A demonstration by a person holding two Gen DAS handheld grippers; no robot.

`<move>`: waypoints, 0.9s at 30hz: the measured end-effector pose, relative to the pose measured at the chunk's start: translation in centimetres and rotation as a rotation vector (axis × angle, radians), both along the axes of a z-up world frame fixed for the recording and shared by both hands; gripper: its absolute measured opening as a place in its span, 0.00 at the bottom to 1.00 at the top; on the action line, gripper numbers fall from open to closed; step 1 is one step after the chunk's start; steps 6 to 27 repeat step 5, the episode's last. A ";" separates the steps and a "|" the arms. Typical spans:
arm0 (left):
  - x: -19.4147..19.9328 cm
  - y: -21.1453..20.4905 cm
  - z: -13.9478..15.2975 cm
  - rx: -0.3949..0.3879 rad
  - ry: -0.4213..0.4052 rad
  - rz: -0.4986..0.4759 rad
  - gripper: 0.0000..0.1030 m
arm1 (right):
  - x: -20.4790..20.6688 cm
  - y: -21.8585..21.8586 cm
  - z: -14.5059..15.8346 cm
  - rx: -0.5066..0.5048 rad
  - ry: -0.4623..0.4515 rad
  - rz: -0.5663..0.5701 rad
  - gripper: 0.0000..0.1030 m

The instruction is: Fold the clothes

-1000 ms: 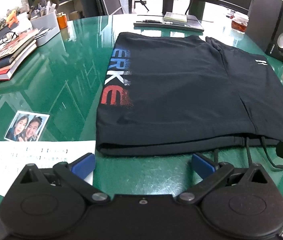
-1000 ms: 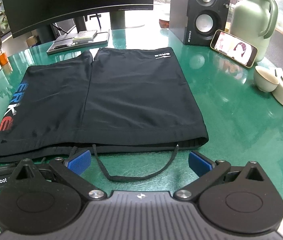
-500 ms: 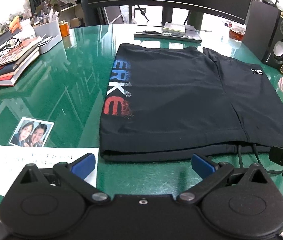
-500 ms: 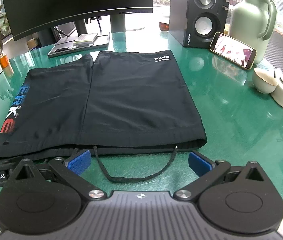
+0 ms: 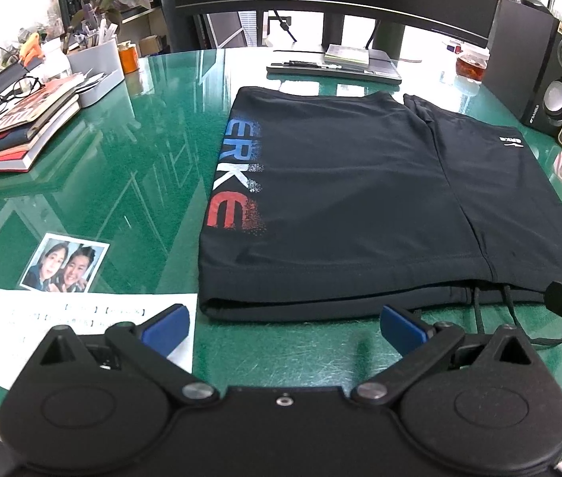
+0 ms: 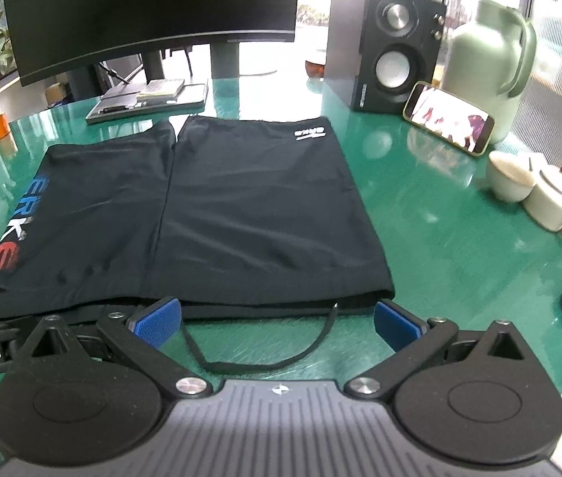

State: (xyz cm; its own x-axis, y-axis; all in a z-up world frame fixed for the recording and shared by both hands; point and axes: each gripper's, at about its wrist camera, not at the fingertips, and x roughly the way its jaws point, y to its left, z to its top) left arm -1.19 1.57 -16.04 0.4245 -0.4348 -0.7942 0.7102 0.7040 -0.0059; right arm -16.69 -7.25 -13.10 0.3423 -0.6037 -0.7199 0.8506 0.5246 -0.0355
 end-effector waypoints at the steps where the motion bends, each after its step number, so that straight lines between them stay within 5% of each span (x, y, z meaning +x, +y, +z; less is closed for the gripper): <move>1: 0.0 0.0 0.1 0.000 0.000 0.000 1.00 | 0.0 0.0 0.0 0.002 -0.001 0.003 1.00; 27: -0.2 0.2 0.3 0.002 0.000 0.001 1.00 | -0.1 -0.1 0.0 0.007 -0.002 0.005 1.00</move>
